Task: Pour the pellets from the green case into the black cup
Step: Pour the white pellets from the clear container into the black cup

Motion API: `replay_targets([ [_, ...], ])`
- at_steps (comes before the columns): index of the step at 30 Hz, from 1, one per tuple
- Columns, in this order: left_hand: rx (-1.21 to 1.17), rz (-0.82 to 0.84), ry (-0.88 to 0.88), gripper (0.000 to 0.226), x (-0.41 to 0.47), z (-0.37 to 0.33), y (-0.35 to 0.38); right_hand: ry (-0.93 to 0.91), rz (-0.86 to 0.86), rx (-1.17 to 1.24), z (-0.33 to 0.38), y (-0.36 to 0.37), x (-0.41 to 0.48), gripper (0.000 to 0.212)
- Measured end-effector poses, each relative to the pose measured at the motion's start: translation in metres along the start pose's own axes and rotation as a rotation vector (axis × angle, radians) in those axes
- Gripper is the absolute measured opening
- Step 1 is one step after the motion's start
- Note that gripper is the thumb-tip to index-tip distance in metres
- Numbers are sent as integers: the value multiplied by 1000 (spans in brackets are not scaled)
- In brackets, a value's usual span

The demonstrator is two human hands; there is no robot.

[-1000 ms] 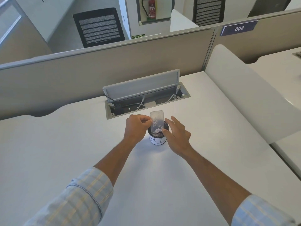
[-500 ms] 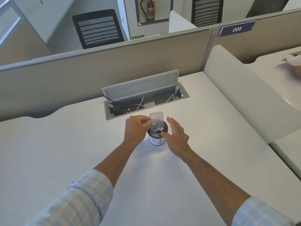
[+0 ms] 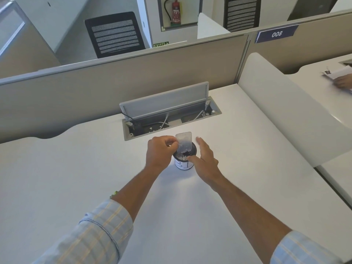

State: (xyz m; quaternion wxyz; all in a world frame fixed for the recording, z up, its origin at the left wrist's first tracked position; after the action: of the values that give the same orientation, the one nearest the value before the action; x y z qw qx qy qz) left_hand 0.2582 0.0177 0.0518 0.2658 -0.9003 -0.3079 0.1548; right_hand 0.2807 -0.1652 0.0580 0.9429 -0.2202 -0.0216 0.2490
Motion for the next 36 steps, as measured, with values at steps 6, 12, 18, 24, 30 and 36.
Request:
replay_targets([
  [6,26,-37,51,15,-5,-3,-2,7,-28,15,-2,-1,-2,85],
  [12,38,-52,68,14,-9,-3,-1,-14,-16,12,1,2,-4,83],
  [18,7,-114,74,14,-16,-1,-3,-45,-25,-12,-1,3,-6,71],
  [24,-1,-115,105,13,-26,0,-2,-50,-44,-18,-1,5,-7,72],
  [30,1,-139,103,13,-31,2,-2,-53,-58,-3,-1,6,-11,79],
  [36,39,-210,175,11,-42,-1,-2,-37,-102,-5,0,6,-10,87],
])
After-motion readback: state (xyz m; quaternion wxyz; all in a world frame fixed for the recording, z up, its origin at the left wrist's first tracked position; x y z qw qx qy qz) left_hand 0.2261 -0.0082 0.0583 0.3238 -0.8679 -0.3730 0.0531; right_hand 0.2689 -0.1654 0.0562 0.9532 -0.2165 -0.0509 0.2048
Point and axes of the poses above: each hand's wrist, its own x-axis towards the middle knuckle, its own y-axis out of the palm, z = x × y, the point moved 6 cm from there along x, towards the middle knuckle, and after that the axes turned 14 degrees about -y, right-handed, at the moved point
